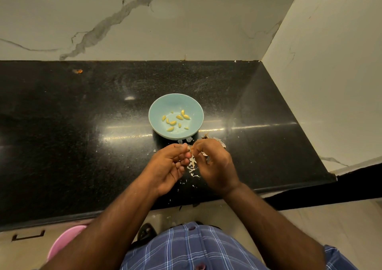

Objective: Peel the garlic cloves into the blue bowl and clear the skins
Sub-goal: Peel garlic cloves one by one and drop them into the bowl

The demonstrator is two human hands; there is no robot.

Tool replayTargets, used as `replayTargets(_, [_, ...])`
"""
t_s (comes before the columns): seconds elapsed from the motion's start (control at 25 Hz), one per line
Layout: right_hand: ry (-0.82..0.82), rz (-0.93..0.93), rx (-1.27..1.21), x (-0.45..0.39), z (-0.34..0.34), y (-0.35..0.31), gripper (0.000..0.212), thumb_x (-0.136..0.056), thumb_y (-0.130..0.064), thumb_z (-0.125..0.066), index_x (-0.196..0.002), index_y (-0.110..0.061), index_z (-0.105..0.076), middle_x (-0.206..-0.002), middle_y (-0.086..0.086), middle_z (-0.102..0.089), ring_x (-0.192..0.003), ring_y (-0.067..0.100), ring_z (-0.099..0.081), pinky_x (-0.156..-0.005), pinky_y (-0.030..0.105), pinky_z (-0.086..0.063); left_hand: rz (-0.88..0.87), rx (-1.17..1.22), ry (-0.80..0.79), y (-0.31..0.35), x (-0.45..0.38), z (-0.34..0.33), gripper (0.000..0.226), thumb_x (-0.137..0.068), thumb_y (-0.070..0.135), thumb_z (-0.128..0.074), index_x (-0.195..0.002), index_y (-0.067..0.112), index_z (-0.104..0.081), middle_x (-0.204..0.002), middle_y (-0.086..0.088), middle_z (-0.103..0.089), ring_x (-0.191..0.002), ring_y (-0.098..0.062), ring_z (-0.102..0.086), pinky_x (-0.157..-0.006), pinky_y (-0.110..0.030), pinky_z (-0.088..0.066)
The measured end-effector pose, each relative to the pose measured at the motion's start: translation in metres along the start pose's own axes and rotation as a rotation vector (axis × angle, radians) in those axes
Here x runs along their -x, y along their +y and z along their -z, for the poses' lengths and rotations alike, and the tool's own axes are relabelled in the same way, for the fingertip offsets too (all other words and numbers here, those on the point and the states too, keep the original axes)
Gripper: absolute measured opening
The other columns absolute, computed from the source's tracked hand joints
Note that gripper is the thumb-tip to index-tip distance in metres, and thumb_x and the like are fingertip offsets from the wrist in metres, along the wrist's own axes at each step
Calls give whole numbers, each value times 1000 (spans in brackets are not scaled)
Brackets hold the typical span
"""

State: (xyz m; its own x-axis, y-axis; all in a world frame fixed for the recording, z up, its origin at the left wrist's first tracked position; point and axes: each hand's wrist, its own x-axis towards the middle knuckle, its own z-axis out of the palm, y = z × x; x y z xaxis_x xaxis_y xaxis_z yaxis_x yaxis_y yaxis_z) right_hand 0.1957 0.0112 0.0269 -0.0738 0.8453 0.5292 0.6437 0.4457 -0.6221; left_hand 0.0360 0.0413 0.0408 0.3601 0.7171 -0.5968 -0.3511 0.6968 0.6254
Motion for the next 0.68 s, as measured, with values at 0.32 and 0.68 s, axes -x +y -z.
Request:
replayTargets(0.32, [-102, -466, -59, -11, 12, 9, 11, -95, -10, -66, -100, -16, -74, -94, -9, -66, -92, 3, -62, -76, 11, -48, -70, 50, 21, 3, 0, 8, 15, -78, 12, -73, -92, 7, -69, -84, -9, -72, -71, -13, -67, -56, -16, -54])
replayTargets(0.68, [-186, -538, -84, -19, 24, 3, 18, -89, -16, -77, -106, -22, -76, -93, -10, -74, -88, 2, -68, -82, 25, -58, -125, -49, 75, 6, -2, 10, 14, -88, -4, -68, -100, 3, -72, -85, -10, -75, -73, -13, -73, -62, -18, -58])
